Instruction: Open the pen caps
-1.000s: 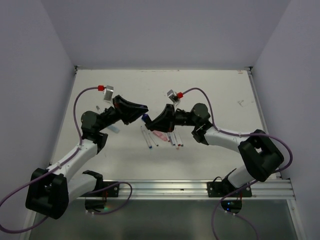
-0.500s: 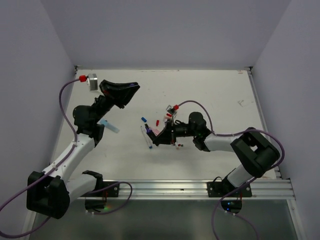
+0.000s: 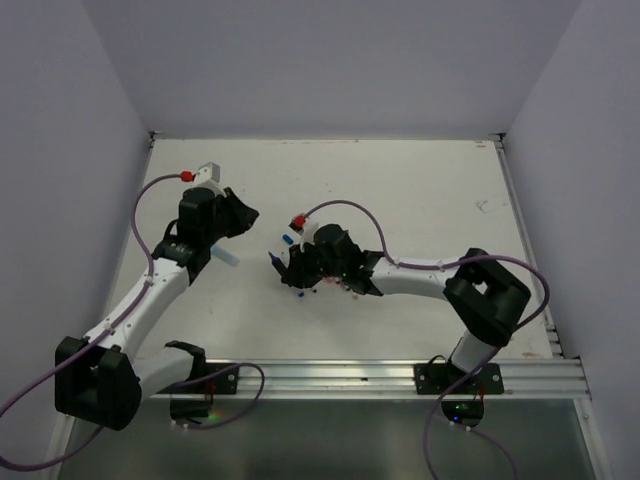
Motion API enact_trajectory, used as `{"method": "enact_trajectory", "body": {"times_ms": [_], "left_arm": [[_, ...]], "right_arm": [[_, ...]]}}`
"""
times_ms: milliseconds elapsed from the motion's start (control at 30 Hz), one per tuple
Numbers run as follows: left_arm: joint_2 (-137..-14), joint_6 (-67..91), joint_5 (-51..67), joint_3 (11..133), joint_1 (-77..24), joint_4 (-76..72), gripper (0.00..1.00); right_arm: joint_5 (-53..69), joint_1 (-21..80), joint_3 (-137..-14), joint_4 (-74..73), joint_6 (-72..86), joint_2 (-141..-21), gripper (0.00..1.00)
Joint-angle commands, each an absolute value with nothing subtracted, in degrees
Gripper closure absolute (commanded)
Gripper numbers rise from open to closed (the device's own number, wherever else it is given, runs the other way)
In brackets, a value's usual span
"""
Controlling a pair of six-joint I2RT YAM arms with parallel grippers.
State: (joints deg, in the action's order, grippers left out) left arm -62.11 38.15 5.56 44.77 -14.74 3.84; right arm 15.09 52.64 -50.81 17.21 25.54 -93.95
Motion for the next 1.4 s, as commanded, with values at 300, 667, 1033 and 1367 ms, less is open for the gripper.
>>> {"method": "enact_trajectory", "body": {"times_ms": [300, 667, 1033, 1367], "left_arm": [[-76.19, 37.09, 3.78, 45.53, -15.29, 11.96, 0.92], [-86.56, 38.58, 3.16, 48.51, -18.89, 9.76, 0.89], [-92.72, 40.69, 1.85, 50.36, -20.3, 7.65, 0.74], [-92.65, 41.75, 0.62, 50.36, -20.3, 7.29, 0.56]], "right_arm": [[5.01, 54.32, -62.58, 3.96, 25.13, -108.09, 1.0], [-3.7, 54.14, -63.72, -3.16, 26.37, -107.93, 1.0], [2.11, 54.14, -64.6, -1.76, 26.36, -108.54, 0.84], [2.81, 54.23, -64.07, -1.41, 26.81, -106.61, 0.64]]}}
